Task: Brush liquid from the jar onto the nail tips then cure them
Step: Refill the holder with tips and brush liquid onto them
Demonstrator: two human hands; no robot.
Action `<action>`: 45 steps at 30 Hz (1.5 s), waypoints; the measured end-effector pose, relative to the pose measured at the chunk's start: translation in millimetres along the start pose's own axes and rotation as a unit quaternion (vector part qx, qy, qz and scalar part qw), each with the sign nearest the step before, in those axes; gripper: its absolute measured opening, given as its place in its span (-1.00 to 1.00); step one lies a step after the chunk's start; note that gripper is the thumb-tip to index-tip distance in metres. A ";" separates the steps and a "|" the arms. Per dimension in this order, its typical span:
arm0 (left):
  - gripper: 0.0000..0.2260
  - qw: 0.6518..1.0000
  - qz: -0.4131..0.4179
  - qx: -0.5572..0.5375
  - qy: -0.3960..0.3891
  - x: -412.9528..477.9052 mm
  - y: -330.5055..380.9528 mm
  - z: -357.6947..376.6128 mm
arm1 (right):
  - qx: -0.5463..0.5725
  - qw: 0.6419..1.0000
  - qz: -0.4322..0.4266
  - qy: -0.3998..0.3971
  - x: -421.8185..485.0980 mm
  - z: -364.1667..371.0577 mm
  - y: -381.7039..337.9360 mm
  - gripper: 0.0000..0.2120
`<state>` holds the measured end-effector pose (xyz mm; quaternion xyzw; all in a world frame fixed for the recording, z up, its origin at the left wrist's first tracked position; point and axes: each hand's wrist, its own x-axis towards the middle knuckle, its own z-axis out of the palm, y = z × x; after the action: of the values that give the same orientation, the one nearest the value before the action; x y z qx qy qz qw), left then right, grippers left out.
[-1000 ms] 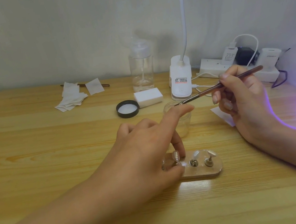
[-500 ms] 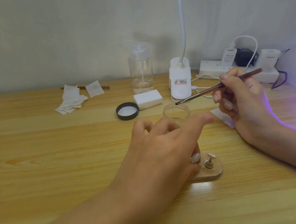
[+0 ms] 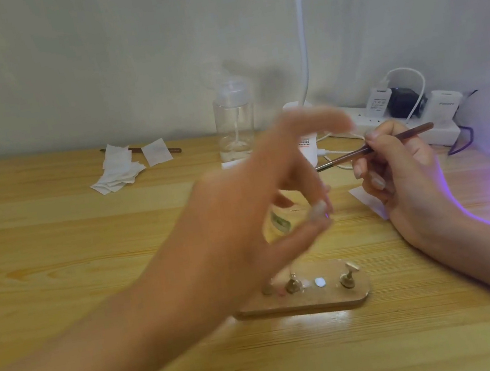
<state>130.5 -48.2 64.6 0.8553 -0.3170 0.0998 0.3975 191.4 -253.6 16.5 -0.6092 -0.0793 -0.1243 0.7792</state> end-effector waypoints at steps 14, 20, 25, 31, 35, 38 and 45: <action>-0.52 0.940 -0.075 -0.296 0.153 4.2 -67.0 1.1 | 0.002 1.000 -0.002 -0.001 1.4 -0.5 2.2 -0.78; -0.56 0.960 -0.064 -0.223 0.155 0.1 -74.7 3.2 | 0.011 1.000 0.011 0.002 4.6 -1.8 4.0 -0.96; -0.47 0.959 -0.065 -0.228 0.155 -1.3 -77.7 5.5 | 0.001 1.000 0.027 -0.004 3.6 -1.4 4.0 -0.82; -0.49 0.959 -0.073 -0.234 0.143 -1.5 -78.1 7.0 | -0.005 0.999 0.023 -0.035 1.6 2.2 -0.8 -0.79; -0.54 0.963 -0.079 -0.222 0.132 -1.4 -78.4 8.7 | -0.006 0.999 0.017 -0.047 0.4 3.5 -1.4 -0.81; -0.54 0.965 -0.075 -0.218 0.128 -2.3 -79.7 9.1 | -0.013 0.998 0.017 -0.066 -0.2 3.7 -1.0 -0.83; -0.54 0.968 -0.065 -0.206 0.126 -2.8 -81.8 9.6 | -0.020 0.996 0.018 -0.090 -1.3 4.1 -1.0 -0.80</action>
<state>178.3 -14.6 6.6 0.7541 -0.2222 0.1133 0.6075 190.0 -249.6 18.1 -0.6347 -0.1358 -0.0566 0.7587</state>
